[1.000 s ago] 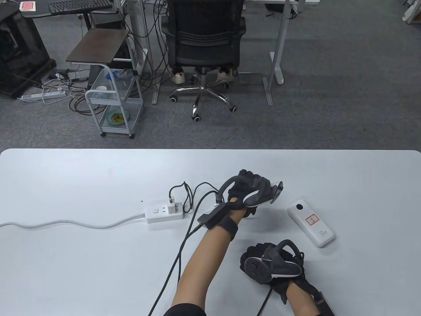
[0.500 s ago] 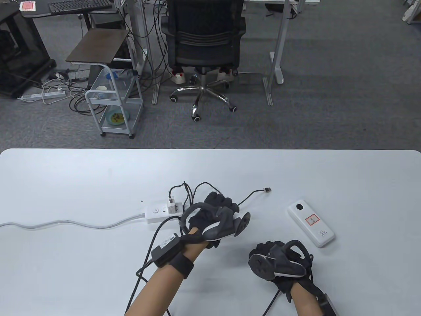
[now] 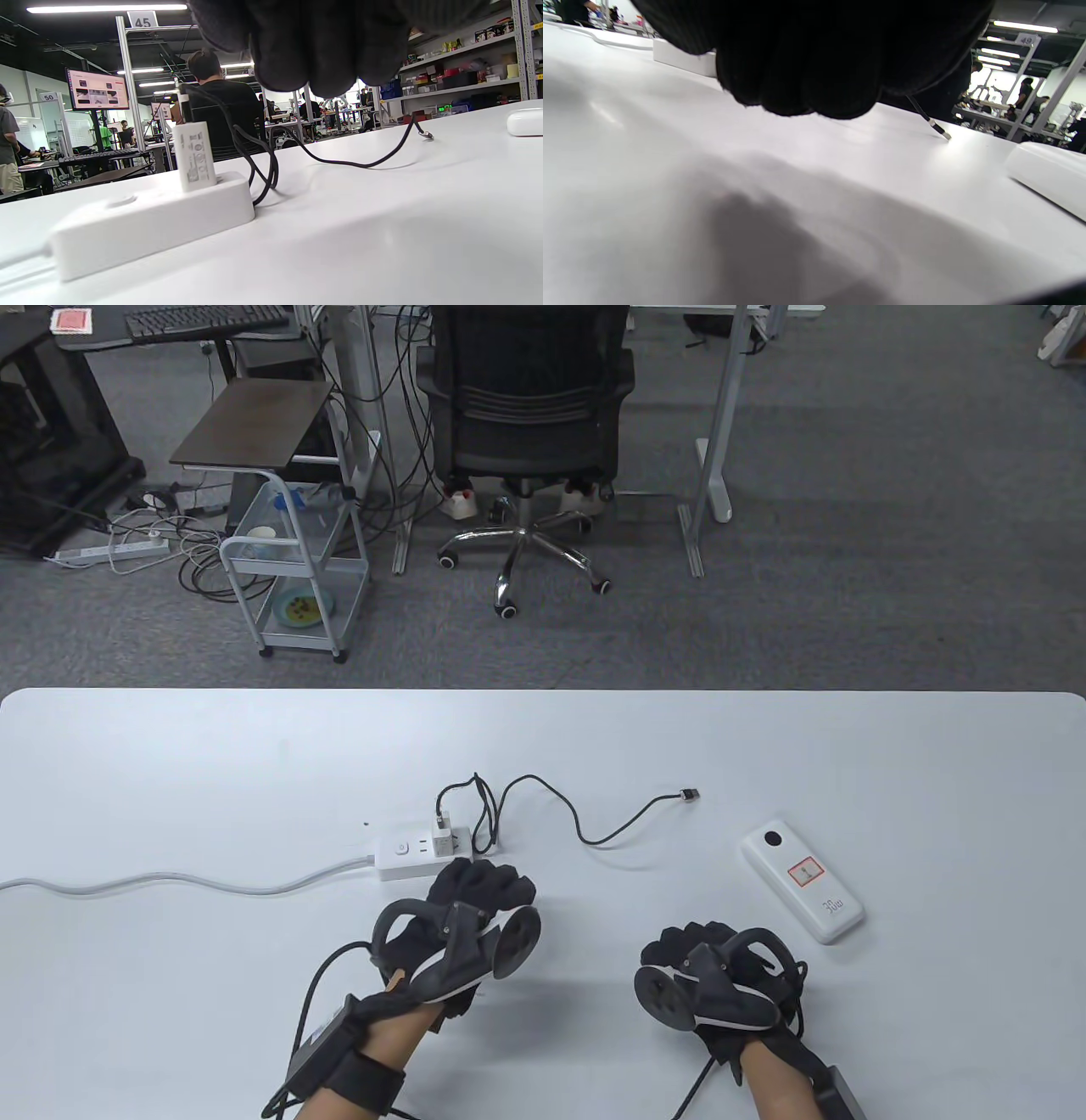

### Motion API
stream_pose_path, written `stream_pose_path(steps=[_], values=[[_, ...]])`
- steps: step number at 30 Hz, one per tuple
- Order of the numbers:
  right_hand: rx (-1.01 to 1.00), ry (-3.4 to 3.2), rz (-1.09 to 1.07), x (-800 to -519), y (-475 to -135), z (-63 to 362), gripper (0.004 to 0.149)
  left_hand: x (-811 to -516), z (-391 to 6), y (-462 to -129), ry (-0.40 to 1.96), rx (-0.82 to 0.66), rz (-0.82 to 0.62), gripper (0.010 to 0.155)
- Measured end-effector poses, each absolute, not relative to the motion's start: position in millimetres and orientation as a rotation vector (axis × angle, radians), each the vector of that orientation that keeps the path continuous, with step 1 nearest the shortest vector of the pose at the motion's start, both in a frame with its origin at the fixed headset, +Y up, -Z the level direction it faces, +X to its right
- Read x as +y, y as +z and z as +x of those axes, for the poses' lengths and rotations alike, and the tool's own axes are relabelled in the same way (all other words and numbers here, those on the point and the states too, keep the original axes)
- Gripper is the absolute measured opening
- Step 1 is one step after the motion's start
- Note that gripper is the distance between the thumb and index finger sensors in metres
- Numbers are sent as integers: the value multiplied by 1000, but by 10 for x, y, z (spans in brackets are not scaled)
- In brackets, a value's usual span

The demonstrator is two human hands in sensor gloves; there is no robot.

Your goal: Unplug the charger and disconnect the battery pack

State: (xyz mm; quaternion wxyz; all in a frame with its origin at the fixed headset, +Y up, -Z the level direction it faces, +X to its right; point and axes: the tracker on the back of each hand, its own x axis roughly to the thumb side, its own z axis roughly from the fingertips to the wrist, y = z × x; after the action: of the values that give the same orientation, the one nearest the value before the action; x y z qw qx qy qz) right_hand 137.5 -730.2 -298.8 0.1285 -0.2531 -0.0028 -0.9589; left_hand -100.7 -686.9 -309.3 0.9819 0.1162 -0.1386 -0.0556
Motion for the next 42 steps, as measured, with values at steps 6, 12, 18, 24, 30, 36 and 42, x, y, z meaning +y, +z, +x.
stream_pose_path(steps=[6,12,18,24,30,36,42], values=[[-3,-2758,-667,-7363,-2988,1361,39,-6972,-1045,-3094,-78,-240,214,48],[6,-2743,-648,-7447,-2994,1319,46,-7030,-1254,-3084,-8,-212,214,49],[31,-2686,-638,-7492,-2969,1237,48,-7137,-1465,-3114,29,-178,215,50],[79,-2675,-637,-7479,-2944,1196,57,-7230,-1544,-3149,42,-149,179,55],[82,-2674,-622,-7477,-2944,1196,58,-7223,-1459,-3121,41,-184,167,55],[73,-2660,-628,-7494,-2940,1187,59,-7178,-1420,-3094,28,-195,175,56],[61,-2624,-631,-7507,-2932,1145,57,-6868,-1461,-3067,-31,-195,239,57]])
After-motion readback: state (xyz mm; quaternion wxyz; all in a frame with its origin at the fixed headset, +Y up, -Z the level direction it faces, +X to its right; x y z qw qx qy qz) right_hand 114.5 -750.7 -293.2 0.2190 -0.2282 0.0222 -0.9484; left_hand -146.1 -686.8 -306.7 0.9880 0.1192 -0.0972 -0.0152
